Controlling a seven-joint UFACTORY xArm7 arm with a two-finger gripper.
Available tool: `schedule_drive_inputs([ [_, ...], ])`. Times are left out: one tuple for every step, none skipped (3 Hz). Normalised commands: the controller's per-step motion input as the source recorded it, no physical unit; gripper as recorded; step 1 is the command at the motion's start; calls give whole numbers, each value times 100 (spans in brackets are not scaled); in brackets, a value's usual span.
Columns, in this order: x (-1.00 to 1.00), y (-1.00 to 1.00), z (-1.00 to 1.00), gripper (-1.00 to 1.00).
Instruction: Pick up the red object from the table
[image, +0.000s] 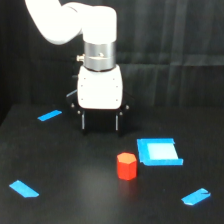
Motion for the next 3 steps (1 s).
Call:
schedule_drive_inputs([
  [83, -78, -9, 98],
  [43, -70, -11, 97],
  [26, -81, -3, 100],
])
